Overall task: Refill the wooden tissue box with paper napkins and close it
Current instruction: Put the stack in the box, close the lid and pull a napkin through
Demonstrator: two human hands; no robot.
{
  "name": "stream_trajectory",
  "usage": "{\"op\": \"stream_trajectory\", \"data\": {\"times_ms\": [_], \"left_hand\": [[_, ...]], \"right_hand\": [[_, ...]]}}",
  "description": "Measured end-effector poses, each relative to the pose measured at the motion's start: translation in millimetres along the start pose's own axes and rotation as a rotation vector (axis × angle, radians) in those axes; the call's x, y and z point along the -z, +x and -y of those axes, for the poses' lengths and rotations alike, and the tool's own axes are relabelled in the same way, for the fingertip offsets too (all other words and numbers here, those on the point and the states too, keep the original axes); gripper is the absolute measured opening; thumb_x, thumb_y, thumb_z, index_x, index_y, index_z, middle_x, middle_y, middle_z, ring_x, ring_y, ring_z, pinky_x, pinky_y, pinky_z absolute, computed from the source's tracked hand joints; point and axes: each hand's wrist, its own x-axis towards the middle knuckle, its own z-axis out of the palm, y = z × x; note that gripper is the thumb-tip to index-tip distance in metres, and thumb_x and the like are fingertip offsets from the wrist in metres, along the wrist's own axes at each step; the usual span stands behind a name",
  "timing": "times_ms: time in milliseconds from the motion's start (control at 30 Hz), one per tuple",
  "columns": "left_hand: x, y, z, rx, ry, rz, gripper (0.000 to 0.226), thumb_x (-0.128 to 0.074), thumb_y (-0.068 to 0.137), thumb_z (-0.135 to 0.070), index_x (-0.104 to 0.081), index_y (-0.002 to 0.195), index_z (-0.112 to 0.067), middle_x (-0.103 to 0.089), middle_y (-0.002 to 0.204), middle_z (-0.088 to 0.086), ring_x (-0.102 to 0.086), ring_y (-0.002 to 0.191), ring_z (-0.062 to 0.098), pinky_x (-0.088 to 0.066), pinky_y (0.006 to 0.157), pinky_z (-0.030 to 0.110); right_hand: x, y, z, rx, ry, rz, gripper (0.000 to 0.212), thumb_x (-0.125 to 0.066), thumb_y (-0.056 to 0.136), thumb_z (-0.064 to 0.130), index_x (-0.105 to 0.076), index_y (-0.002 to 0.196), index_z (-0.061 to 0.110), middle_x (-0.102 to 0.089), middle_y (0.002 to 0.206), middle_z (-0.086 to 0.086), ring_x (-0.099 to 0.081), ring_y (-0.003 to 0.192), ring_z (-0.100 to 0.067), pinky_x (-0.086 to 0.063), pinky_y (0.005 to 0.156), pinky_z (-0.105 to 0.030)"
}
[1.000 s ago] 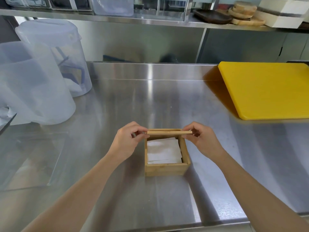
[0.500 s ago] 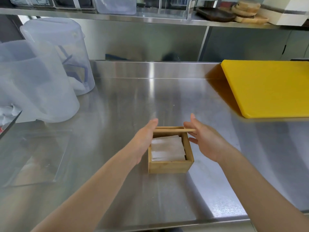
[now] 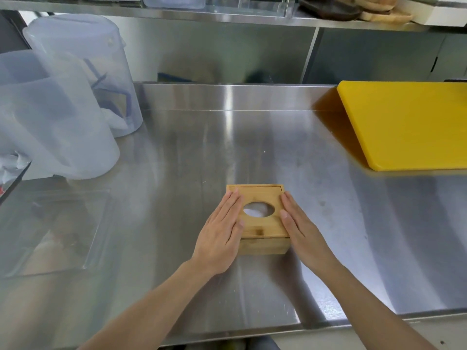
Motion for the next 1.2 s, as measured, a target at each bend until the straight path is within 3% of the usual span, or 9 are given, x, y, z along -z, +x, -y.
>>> {"op": "stream_trajectory", "data": {"times_ms": [300, 367, 467, 600, 700, 867, 1000, 1100, 1200], "left_hand": [[4, 1, -2, -0.032, 0.223, -0.040, 0.056, -0.025, 0.089, -0.033, -0.038, 0.138, -0.010, -0.032, 0.147, -0.002, -0.019, 0.139, 0.005, -0.008, 0.113, 0.022], [8, 7, -10, -0.032, 0.317, -0.071, 0.058, -0.027, 0.086, -0.037, -0.047, 0.132, -0.008, -0.044, 0.143, 0.005, -0.032, 0.136, 0.015, -0.010, 0.112, 0.026], [7, 19, -25, -0.009, 0.378, -0.028, 0.072, -0.020, 0.084, -0.054, -0.035, 0.139, -0.011, -0.032, 0.150, 0.004, -0.021, 0.141, 0.016, -0.004, 0.115, 0.028], [-2, 28, -25, -0.012, 0.508, 0.055, 0.086, -0.012, 0.080, -0.071, -0.032, 0.141, -0.014, -0.027, 0.153, 0.002, -0.017, 0.142, 0.019, -0.003, 0.115, 0.034], [-5, 27, -20, -0.036, 0.561, 0.062, 0.091, -0.021, 0.075, -0.078, -0.043, 0.135, -0.014, -0.041, 0.145, 0.005, -0.032, 0.137, 0.024, -0.017, 0.112, 0.044], [-3, 26, -19, -0.034, 0.574, 0.125, 0.103, -0.025, 0.063, -0.082, -0.020, 0.145, -0.020, -0.015, 0.156, -0.002, -0.006, 0.144, 0.017, -0.006, 0.116, 0.040], [-2, 26, -18, -0.010, 0.517, 0.126, 0.100, -0.031, 0.062, -0.081, -0.022, 0.143, -0.023, -0.016, 0.156, -0.004, -0.005, 0.144, 0.015, -0.013, 0.116, 0.037], [-1, 25, -19, -0.013, 0.461, 0.101, 0.093, -0.039, 0.063, -0.079, -0.031, 0.137, -0.024, -0.022, 0.154, -0.005, -0.009, 0.143, 0.014, -0.026, 0.109, 0.034], [1, 25, -22, 0.000, 0.429, 0.115, 0.093, -0.042, 0.065, -0.078, -0.022, 0.141, -0.029, -0.018, 0.154, -0.011, -0.005, 0.143, 0.011, -0.029, 0.106, 0.032]], "right_hand": [[-4, 3, -4, 0.043, -0.172, -0.010, 0.049, -0.028, 0.098, 0.036, -0.015, 0.145, 0.034, -0.003, 0.143, 0.031, -0.011, 0.127, 0.014, -0.011, 0.098, -0.002], [-1, 3, -3, 0.054, -0.209, 0.002, 0.049, -0.030, 0.099, 0.035, -0.018, 0.145, 0.032, -0.006, 0.145, 0.029, -0.014, 0.131, 0.010, -0.014, 0.099, -0.006], [4, 5, 2, 0.074, -0.279, -0.023, 0.048, -0.038, 0.097, 0.032, -0.027, 0.144, 0.025, -0.019, 0.154, 0.015, -0.026, 0.139, -0.005, -0.019, 0.102, -0.013], [12, 7, 16, 0.163, -0.397, -0.084, 0.034, -0.052, 0.093, 0.017, -0.054, 0.126, 0.009, -0.047, 0.141, -0.006, -0.048, 0.123, -0.027, -0.037, 0.101, -0.034], [15, 11, 21, 0.247, -0.432, -0.093, 0.024, -0.056, 0.089, 0.012, -0.065, 0.111, 0.009, -0.056, 0.130, -0.008, -0.053, 0.115, -0.028, -0.039, 0.097, -0.042], [20, 26, 29, 0.359, -0.584, 0.072, 0.032, -0.043, 0.089, 0.021, -0.070, 0.105, 0.017, -0.059, 0.128, -0.002, -0.053, 0.114, -0.024, -0.039, 0.096, -0.042], [19, 40, 38, 0.467, -0.823, 0.221, 0.037, -0.036, 0.089, 0.016, -0.068, 0.105, 0.024, -0.051, 0.135, 0.004, -0.042, 0.122, -0.020, -0.023, 0.081, -0.028], [15, 44, 48, 0.462, -0.927, 0.296, 0.033, -0.040, 0.092, 0.014, -0.066, 0.110, 0.025, -0.026, 0.153, -0.008, -0.019, 0.140, -0.022, -0.022, 0.099, -0.032], [9, 45, 55, 0.434, -1.043, 0.352, 0.033, -0.040, 0.092, 0.016, -0.065, 0.112, 0.022, 0.001, 0.159, -0.010, 0.003, 0.146, -0.022, -0.012, 0.113, -0.039]]}}
